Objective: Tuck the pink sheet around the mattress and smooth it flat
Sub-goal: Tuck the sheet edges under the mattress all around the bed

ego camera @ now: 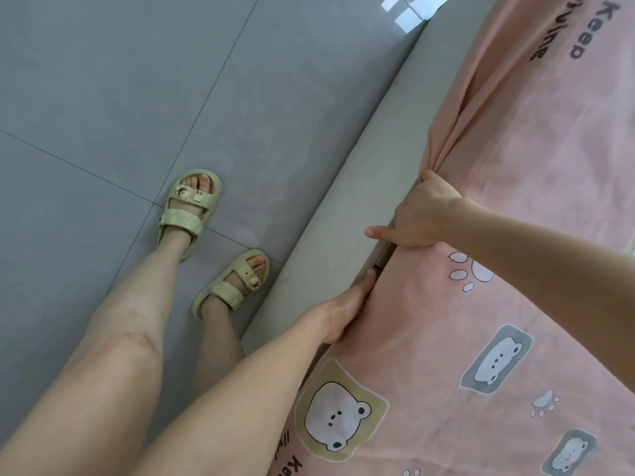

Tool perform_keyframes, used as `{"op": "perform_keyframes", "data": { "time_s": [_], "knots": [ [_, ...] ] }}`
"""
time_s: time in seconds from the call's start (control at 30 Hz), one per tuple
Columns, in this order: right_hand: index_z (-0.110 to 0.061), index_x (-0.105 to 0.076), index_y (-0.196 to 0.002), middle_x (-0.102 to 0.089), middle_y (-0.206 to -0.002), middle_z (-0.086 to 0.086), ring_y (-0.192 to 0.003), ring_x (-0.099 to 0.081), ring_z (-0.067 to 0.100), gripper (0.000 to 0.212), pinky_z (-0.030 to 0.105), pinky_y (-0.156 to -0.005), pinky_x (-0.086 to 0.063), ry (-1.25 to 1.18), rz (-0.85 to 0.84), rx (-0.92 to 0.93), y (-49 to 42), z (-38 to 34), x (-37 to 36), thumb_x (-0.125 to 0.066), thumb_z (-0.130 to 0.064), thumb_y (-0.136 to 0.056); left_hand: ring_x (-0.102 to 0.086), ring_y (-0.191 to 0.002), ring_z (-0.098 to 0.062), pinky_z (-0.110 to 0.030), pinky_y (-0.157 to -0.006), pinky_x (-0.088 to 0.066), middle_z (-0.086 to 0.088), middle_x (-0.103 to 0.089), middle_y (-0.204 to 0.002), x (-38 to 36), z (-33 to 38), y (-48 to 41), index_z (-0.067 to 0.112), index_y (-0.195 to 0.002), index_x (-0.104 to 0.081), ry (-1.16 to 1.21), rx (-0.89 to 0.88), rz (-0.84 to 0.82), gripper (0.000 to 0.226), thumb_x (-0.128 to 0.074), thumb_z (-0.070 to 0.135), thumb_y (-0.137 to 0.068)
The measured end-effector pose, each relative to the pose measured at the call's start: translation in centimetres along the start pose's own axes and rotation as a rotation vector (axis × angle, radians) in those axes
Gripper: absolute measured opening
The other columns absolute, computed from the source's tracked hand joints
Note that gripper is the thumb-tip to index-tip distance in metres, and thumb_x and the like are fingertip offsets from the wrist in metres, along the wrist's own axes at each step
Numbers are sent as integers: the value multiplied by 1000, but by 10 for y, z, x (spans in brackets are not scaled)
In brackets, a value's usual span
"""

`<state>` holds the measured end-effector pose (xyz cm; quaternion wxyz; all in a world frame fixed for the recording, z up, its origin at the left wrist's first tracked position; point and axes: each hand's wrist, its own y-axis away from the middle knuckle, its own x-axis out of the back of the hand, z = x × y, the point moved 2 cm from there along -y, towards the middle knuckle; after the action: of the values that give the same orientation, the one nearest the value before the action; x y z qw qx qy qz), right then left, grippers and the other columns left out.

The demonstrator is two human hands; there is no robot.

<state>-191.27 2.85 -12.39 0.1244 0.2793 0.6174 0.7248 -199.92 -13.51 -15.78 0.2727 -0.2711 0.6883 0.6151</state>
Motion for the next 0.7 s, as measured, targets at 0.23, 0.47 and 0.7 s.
{"op": "perform_keyframes", "data": {
  "time_s": [0.23,0.47,0.7],
  "knots": [
    [-25,-57,-72,-69,-81,-5,-73,-51,17,63,33,-94,-32,-62,203,-7,15,21,11,-8,-57,-96,-53,-121,-24,-36,-104,-39,-8,-54,-135,45,31,49,17,-135,-46,-104,-21,28,77,-5,65,-92],
    [-24,-70,-73,-69,-74,-4,-85,-61,25,55,51,-101,-29,45,244,-52,26,60,20,-21,-40,-91,-57,-114,-21,-37,-100,-44,-7,-61,-125,36,135,86,14,-119,-56,-145,-271,277,51,-22,47,-100],
    [-15,-68,-60,-58,-59,0,-64,-56,27,45,51,-103,-26,-19,668,-220,31,127,56,-34,-28,-87,-49,-109,-18,-34,-92,-40,-2,-54,-118,-1,230,83,17,-119,-59,-342,-363,339,35,-34,33,-100]
  ]
}}
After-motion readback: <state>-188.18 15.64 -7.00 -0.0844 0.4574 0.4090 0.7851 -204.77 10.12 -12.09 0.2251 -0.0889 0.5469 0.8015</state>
